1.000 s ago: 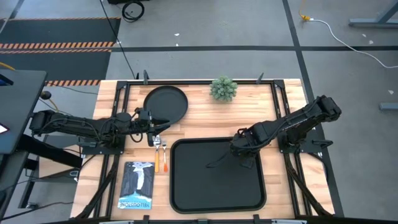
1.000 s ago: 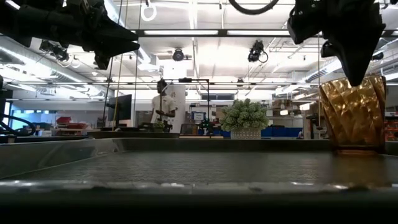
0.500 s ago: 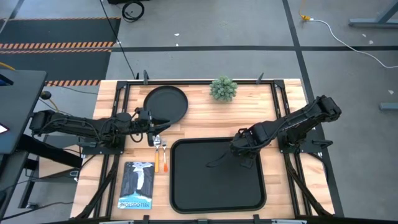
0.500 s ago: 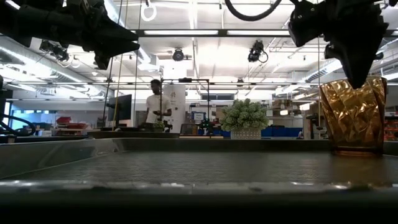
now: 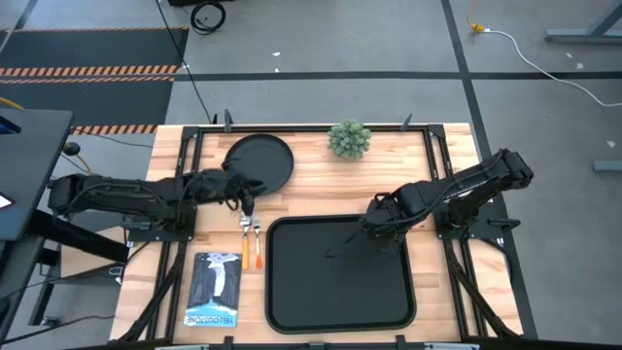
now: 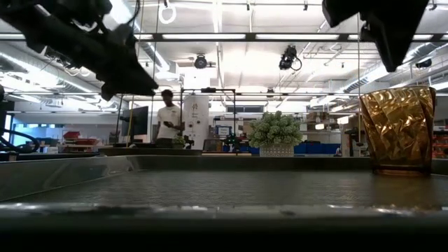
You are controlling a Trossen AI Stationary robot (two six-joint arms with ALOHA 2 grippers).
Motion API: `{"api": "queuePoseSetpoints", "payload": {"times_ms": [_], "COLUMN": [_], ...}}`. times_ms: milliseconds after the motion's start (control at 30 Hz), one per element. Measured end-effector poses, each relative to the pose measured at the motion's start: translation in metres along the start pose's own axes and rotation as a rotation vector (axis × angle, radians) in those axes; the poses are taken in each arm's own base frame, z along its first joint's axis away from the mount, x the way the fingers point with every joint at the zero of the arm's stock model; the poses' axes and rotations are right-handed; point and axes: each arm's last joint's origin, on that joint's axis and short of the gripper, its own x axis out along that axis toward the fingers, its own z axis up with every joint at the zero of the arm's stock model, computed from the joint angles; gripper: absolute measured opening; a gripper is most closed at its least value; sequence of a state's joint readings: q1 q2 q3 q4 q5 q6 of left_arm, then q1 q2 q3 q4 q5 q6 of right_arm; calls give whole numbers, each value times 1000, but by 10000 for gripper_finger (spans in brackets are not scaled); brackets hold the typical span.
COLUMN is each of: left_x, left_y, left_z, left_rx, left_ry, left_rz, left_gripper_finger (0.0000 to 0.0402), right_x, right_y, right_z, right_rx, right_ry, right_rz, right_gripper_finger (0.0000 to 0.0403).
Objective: Pick and place plate/cup/fork/spoon on tray
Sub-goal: Put the black plate on the black serving tray
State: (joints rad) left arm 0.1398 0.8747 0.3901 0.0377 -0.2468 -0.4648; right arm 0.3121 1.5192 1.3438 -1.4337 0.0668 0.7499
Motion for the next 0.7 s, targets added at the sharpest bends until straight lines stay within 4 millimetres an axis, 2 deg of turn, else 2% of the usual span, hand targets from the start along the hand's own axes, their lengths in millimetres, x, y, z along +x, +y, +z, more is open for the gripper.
{"api": "queuePoseSetpoints", "payload": {"times_ms": [100,267,500,700], "left_x": [0,0,1,9], "left_y": [10,36,77,99], "left_z": [12,26,32,29], "left_rx": [-9,-9,-109,-149], "left_ry": [46,122,179,235], "left_rz": [97,222,266,362], "left_gripper_finger": [130,130,130,130], "right_x": [-10,-21,-27,-38], "right_y": [-2,-7,-15,-25], "right_z": [2,9,14,8], "right_rx": [-31,-75,-124,-111], "right_ry": [-68,-172,-228,-315], "right_rz": [-58,-119,-115,-144], "right_gripper_finger": [153,153,153,153]}}
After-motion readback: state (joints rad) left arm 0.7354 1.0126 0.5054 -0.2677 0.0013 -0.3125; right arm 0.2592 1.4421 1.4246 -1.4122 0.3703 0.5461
